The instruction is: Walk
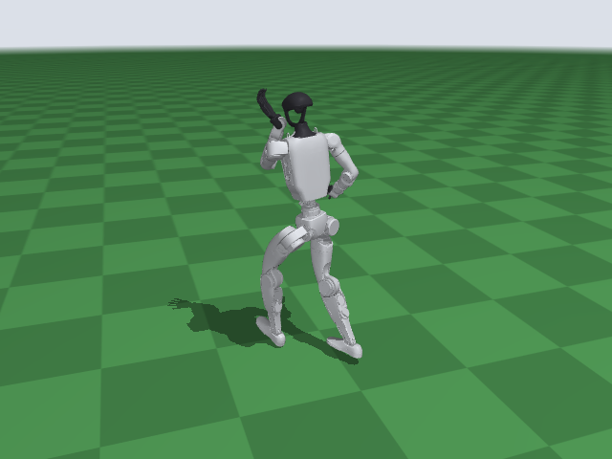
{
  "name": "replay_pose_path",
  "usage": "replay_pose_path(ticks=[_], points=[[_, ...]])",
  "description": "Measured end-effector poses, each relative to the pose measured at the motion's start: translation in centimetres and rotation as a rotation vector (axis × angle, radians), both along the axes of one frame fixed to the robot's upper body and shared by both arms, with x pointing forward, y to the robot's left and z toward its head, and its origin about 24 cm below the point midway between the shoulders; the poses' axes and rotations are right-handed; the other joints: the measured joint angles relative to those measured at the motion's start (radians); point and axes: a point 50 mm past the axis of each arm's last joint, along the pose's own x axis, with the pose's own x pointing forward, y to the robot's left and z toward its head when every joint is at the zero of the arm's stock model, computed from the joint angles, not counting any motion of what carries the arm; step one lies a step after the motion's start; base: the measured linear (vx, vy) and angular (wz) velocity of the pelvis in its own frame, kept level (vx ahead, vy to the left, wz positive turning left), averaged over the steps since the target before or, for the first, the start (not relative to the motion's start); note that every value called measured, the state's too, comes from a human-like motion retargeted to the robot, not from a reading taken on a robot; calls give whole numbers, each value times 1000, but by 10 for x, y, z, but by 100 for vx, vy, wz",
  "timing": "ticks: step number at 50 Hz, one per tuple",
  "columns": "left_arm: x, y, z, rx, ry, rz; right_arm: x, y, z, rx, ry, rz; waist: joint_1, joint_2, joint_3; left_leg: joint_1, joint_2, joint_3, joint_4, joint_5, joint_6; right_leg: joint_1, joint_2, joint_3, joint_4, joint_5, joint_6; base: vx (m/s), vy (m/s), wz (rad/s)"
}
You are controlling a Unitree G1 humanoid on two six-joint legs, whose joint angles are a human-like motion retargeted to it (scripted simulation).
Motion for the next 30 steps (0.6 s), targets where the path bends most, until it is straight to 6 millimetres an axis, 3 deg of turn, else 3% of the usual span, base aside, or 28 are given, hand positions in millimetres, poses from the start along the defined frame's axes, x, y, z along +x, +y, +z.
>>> replay_pose_path(ticks=[6,10,15,17,20,23,27,30], points=[[-7,-4,11,9,-40,-11,-15,-4,-20,22,113,-41,15,-43,-30,5,-59,1,68,49,13,33,-45,40,95,-46,10,49,5,-6],[-9,-5,15,20,-54,-3,-33,-5,-40,29,231,-64,22,-76,-53,15,-100,29,167,44,44,38,-87,56,227,-36,49,52,2,3],[-10,-2,22,22,-85,63,-52,-1,-64,14,382,-49,22,-143,-90,75,-197,89,187,-2,108,-38,-200,61,524,139,174,52,0,-1],[-11,1,23,17,-99,103,-58,4,-70,3,430,-29,23,-159,-103,100,-222,107,186,-26,128,-102,-267,27,671,190,186,50,0,-9],[-11,9,23,2,-120,179,-62,8,-77,-29,476,3,22,-166,-116,149,-246,123,156,-57,149,-216,-375,-31,861,232,160,50,2,-14],[-8,15,23,-10,-123,253,-64,13,-81,-58,498,30,23,-159,-121,215,-255,124,110,-88,156,-329,-460,-83,959,189,98,49,5,-10],[-3,23,21,-12,-119,321,-63,18,-84,-80,510,56,24,-138,-118,328,-251,107,19,-121,147,-465,-508,-150,924,89,35,48,5,0],[0,26,18,-6,-117,333,-62,22,-86,-83,515,67,27,-121,-112,415,-239,88,-54,-143,134,-550,-499,-202,792,33,25,47,4,9]])
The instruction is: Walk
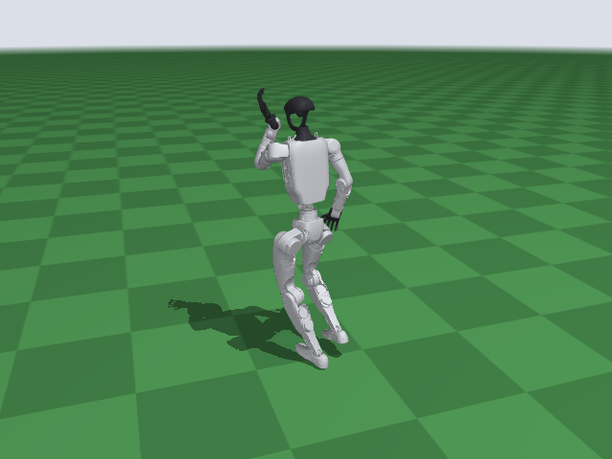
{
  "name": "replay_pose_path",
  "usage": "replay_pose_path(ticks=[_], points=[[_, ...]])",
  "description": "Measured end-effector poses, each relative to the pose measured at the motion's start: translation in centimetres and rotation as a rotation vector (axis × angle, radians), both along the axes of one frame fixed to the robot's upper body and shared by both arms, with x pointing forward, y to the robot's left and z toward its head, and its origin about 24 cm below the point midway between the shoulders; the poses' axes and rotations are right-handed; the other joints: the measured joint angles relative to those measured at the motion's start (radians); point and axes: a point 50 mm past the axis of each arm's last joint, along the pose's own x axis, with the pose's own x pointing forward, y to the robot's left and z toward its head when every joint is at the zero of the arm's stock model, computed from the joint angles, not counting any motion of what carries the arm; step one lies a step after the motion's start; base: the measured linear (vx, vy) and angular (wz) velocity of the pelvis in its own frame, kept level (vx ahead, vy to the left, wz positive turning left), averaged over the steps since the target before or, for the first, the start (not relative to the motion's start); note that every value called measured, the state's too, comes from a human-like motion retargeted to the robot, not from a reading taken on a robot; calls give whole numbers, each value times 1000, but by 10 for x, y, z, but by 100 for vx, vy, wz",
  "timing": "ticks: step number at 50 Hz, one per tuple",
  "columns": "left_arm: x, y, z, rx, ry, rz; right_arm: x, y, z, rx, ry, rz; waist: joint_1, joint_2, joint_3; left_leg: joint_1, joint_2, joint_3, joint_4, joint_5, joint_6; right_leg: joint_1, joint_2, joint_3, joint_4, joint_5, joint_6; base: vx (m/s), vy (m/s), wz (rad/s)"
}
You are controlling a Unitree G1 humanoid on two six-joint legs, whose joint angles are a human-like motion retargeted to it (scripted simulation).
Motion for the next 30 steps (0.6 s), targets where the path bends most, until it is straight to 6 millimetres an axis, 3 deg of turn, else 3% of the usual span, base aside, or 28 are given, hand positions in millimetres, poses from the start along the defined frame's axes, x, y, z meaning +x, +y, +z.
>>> replay_pose_path(ticks=[4,8,11,15,20,27,30], points=[[1,4,-7,8,-5,-14,0,4,-2,9,10,-7,24,28,8,100,31,-18,-82,-31,-13,-78,59,-65,-282,-2,33,47,3,0],[3,7,-15,22,3,-31,-1,4,-4,17,24,-31,71,71,7,159,79,-21,-120,-68,-22,-97,163,-110,-646,68,81,45,1,-17],[6,7,-21,37,22,-39,-5,6,-6,27,35,-53,96,79,3,176,88,-20,-79,-112,-25,-137,191,-103,-753,98,111,44,1,-1],[8,9,-24,60,31,-53,-6,-1,-6,15,40,-81,114,120,0,250,117,-34,-99,-128,-34,-64,260,-88,-963,233,108,51,-1,17],[11,7,-27,107,53,-67,-19,-5,-10,-8,69,-110,123,174,-2,300,191,-34,48,-109,-86,-59,308,-56,-783,276,60,52,-3,25],[14,5,-23,157,85,-52,-21,-15,-8,-80,65,-98,122,266,44,246,349,-25,496,206,-208,34,405,-50,-594,180,-42,47,-7,8],[13,4,-18,175,85,-53,-15,-20,-5,-117,45,-85,127,297,63,155,438,0,708,267,-193,107,448,-55,-598,149,-67,43,-6,9]])
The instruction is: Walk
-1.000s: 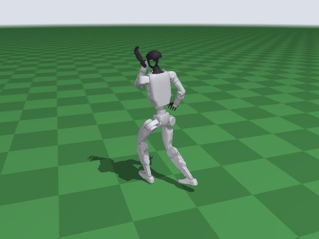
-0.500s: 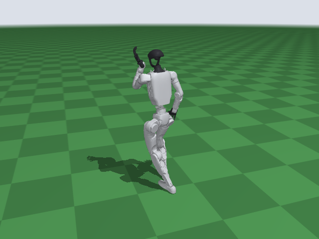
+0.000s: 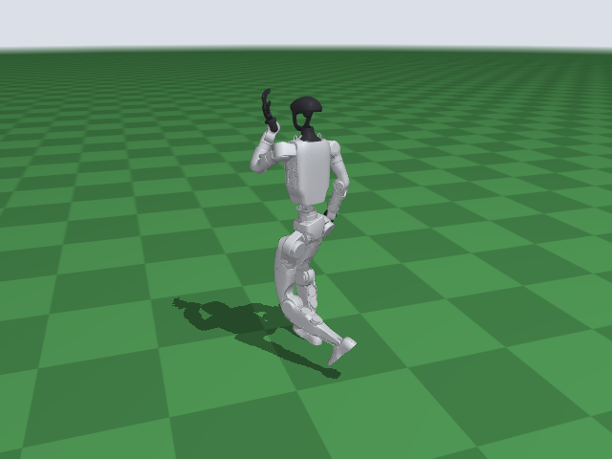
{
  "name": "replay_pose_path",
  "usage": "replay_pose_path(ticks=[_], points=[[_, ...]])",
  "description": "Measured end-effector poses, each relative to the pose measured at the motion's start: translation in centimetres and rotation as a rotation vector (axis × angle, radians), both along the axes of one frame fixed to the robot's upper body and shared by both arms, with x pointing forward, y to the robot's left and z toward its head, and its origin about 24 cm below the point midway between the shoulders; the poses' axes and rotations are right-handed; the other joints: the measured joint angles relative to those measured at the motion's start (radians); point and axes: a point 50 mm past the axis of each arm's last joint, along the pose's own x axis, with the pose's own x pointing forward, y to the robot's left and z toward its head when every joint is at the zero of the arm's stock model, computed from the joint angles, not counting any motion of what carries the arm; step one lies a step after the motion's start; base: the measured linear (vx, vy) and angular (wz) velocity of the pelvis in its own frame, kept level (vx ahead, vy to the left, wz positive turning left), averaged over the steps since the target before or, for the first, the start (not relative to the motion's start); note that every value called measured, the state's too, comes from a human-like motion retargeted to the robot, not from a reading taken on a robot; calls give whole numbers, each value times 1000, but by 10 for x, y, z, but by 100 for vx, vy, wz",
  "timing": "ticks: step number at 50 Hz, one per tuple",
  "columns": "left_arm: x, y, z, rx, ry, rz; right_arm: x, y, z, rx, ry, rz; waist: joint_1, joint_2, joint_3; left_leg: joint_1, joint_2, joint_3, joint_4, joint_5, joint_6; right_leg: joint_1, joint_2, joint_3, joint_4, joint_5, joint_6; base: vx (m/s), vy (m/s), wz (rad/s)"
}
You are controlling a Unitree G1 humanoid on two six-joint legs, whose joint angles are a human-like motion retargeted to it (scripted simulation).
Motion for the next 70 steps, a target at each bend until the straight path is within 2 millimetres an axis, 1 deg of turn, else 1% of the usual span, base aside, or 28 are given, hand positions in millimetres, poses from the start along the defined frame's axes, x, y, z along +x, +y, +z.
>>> replay_pose_path(ticks=[2,3,5,7,10,12,15,18,20,22,26,29,32,35,37,40,42,44,46,48,50,52,55,60,61,63,66,70], points=[[-2,1,8,-4,-17,-1,9,-5,4,-27,-25,3,3,9,12,-76,47,15,99,-23,38,62,18,4,-47,-4,-4,42,-7,7],[-3,0,9,-4,-18,-2,9,-6,4,-34,-26,2,9,13,15,-107,71,26,138,-54,59,84,26,7,-46,-16,-5,43,-7,0],[-6,1,18,-21,-44,3,21,-11,9,-55,-55,-6,16,7,23,-183,85,43,170,-109,98,150,29,21,-108,-14,1,43,-7,0],[-9,2,22,-33,-59,12,25,-12,10,-56,-67,-17,28,5,27,-245,101,65,157,-175,128,198,35,34,-128,-29,7,44,-6,-7],[-14,3,31,-59,-95,33,37,-14,15,-44,-99,-41,41,-10,31,-330,86,104,52,-242,150,273,29,57,-179,-43,21,45,-5,-6],[-17,3,37,-76,-122,51,46,-15,19,-25,-126,-57,46,-28,36,-366,55,135,-70,-258,148,324,17,71,-222,-50,32,45,-4,0],[-20,3,45,-97,-151,83,57,-13,24,7,-165,-77,49,-50,37,-402,4,174,-283,-244,119,386,2,82,-271,-65,45,43,-2,4],[-22,2,52,-105,-166,108,67,-11,28,36,-200,-92,45,-73,30,-416,-57,207,-521,-189,79,433,-10,78,-311,-82,55,39,0,17],[-21,1,52,-102,-163,118,67,-7,28,52,-206,-96,39,-77,28,-443,-62,214,-587,-176,52,455,-1,70,-298,-105,56,35,2,22],[-23,0,58,-103,-180,123,75,-8,32,56,-228,-96,35,-100,14,-411,-119,240,-770,-105,43,474,-21,65,-325,-116,57,38,3,28],[-24,-3,58,-91,-180,124,72,-3,29,68,-221,-92,29,-122,-1,-431,-127,259,-768,-87,38,498,-31,50,-272,-167,55,40,2,20],[-24,-6,59,-74,-180,120,68,-1,26,73,-204,-86,35,-144,-14,-427,-139,272,-736,-74,56,505,-58,30,-215,-192,64,47,1,9],[-24,-9,58,-53,-177,118,60,1,21,73,-167,-73,38,-171,-24,-414,-164,278,-686,-79,83,497,-100,21,-107,-197,88,50,0,24],[-23,-12,56,-25,-175,128,48,3,14,67,-111,-48,37,-207,-32,-393,-216,280,-645,-112,119,461,-164,26,72,-155,136,50,-1,39],[-21,-13,53,-10,-172,145,39,5,8,61,-64,-26,35,-234,-38,-372,-263,279,-634,-127,139,414,-228,27,228,-83,175,48,-2,41],[-19,-12,51,1,-174,193,28,6,1,44,4,12,27,-269,-48,-328,-345,273,-668,-131,165,316,-356,25,477,-32,186,47,-2,42],[-17,-11,48,4,-167,230,21,7,-3,27,42,31,15,-286,-54,-291,-398,260,-703,-131,178,247,-435,33,601,-25,170,46,-1,53],[-13,-10,46,9,-154,264,16,7,-6,11,72,44,2,-292,-55,-247,-437,238,-739,-136,187,183,-498,42,679,-48,143,46,0,59],[-9,-9,44,20,-139,294,11,8,-8,-3,93,51,-13,-289,-53,-196,-464,209,-775,-146,190,121,-540,50,711,-90,112,45,2,63],[-5,-10,42,35,-124,317,8,7,-10,-14,107,53,-27,-280,-47,-142,-482,175,-810,-158,192,62,-562,57,700,-139,85,44,3,65],[-3,-9,42,49,-121,333,9,5,-9,-30,111,53,-40,-254,-35,-69,-485,133,-878,-161,190,9,-551,58,645,-174,67,44,3,61],[-1,-10,39,67,-116,337,6,5,-11,-27,120,37,-51,-247,-26,-22,-491,99,-893,-182,188,-42,-539,69,575,-196,68,43,3,62],[0,-11,38,81,-118,341,6,3,-11,-23,122,6,-60,-207,-8,61,-472,44,-948,-201,182,-103,-466,82,414,-188,85,43,2,50],[2,-13,34,103,-111,338,3,0,-11,-6,128,-59,-49,-145,1,139,-424,-20,-974,-241,167,-154,-321,119,73,-108,144,42,0,33],[3,-13,33,111,-107,336,1,-1,-11,-1,131,-70,-47,-144,1,145,-422,-29,-962,-253,165,-167,-305,134,34,-99,156,41,-1,27],[4,-15,33,124,-104,335,0,-4,-11,4,132,-93,-37,-116,-6,157,-398,-48,-959,-271,159,-157,-253,149,-116,-41,171,42,-2,26],[5,-18,30,156,-97,334,-7,-5,-12,11,147,-119,-25,-106,-12,174,-384,-74,-913,-303,149,-174,-215,188,-161,2,185,41,-4,32],[6,-22,30,206,-103,340,-17,-11,-14,7,175,-152,-11,-81,-26,197,-361,-142,-839,-336,137,-162,-169,213,-154,65,179,45,-5,42]])
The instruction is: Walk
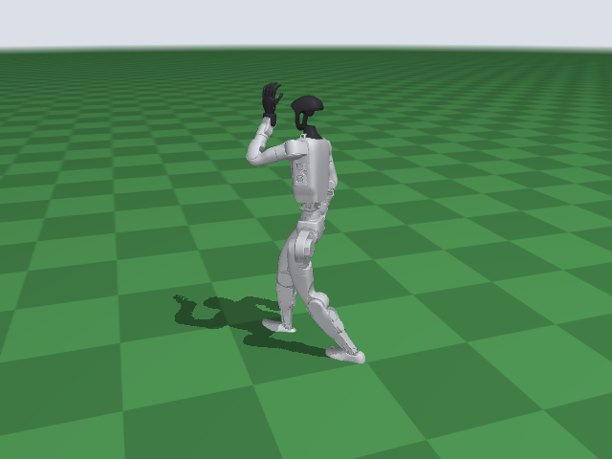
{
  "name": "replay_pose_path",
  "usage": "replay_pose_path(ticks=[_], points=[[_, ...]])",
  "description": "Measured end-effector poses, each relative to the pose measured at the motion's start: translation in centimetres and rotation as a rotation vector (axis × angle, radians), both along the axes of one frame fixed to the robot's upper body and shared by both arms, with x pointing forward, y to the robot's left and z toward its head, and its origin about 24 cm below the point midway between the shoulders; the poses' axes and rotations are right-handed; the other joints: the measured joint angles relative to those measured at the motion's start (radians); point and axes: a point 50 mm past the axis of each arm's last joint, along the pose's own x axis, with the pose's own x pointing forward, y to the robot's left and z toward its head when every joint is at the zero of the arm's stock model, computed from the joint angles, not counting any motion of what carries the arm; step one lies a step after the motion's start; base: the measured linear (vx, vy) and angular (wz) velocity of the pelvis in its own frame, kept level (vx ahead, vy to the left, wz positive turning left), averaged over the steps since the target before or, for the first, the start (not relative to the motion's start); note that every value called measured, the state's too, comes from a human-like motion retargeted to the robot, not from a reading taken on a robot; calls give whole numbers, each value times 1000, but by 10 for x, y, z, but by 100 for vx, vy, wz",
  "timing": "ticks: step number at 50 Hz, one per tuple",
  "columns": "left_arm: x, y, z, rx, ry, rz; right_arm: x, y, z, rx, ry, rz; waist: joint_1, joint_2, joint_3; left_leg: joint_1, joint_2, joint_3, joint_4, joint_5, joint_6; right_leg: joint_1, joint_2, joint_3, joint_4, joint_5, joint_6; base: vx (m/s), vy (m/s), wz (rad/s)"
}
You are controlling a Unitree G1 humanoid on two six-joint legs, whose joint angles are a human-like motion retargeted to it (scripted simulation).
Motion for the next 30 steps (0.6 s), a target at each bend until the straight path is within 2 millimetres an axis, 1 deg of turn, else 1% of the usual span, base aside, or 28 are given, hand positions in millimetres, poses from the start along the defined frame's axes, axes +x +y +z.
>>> replay_pose_path(ticks=[3,5,7,10,12,13,15,17,18,20,22,23,25,26,30], points=[[-1,-4,1,40,-5,9,-8,-5,-1,-14,24,-15,4,27,-1,19,30,-34,87,4,-28,26,30,-10,57,30,-20,45,-7,49],[-1,-6,2,64,-9,22,-13,-8,-1,-27,38,-19,5,49,3,23,57,-48,168,29,-59,48,53,-23,99,33,-40,42,-8,47],[-1,-8,4,80,-13,40,-16,-11,-1,-45,44,-13,6,77,11,12,93,-51,277,92,-103,77,77,-43,129,17,-66,40,-9,44],[-2,-9,9,92,-22,80,-13,-16,2,-83,34,7,3,129,31,-41,162,-44,488,233,-180,138,119,-86,131,-11,-108,37,-8,47],[-2,-9,11,101,-25,98,-10,-19,4,-105,22,23,5,155,43,-94,214,-13,636,315,-207,174,143,-109,137,-33,-130,36,-8,46],[-3,-9,14,101,-31,107,-5,-21,6,-120,8,31,4,167,50,-130,241,2,708,346,-211,197,152,-120,125,-38,-138,36,-8,50],[-4,-9,16,106,-35,117,0,-24,9,-142,-9,44,8,182,59,-196,303,47,837,367,-194,235,166,-138,124,-59,-148,37,-9,50],[-8,-7,24,98,-56,129,13,-30,14,-174,-42,55,9,186,65,-282,350,86,930,349,-148,283,167,-149,80,-61,-147,39,-10,47],[-8,-7,25,100,-58,132,15,-30,15,-180,-49,58,14,189,67,-314,377,105,966,323,-126,300,172,-154,84,-72,-146,40,-11,38],[-14,-4,34,84,-86,145,31,-37,22,-202,-86,56,19,180,70,-397,393,142,993,280,-81,348,161,-157,33,-71,-136,41,-11,32],[-15,-4,35,78,-98,155,36,-37,24,-205,-103,55,31,180,71,-455,414,174,980,222,-56,380,169,-159,36,-88,-127,42,-11,16],[-18,-2,40,64,-117,161,44,-40,28,-213,-125,49,35,170,72,-489,402,193,947,205,-46,403,158,-155,10,-87,-120,43,-11,12],[-22,-1,43,48,-138,169,53,-41,31,-212,-152,43,45,162,74,-542,396,222,875,168,-41,436,158,-151,1,-100,-109,43,-10,7],[-25,0,47,36,-154,172,60,-42,35,-211,-173,39,48,150,75,-564,375,240,816,165,-42,456,146,-149,-15,-104,-102,43,-10,6],[-31,3,54,0,-193,186,79,-41,43,-193,-240,26,59,113,76,-630,303,284,565,173,-72,512,119,-143,-44,-131,-83,43,-8,4]])
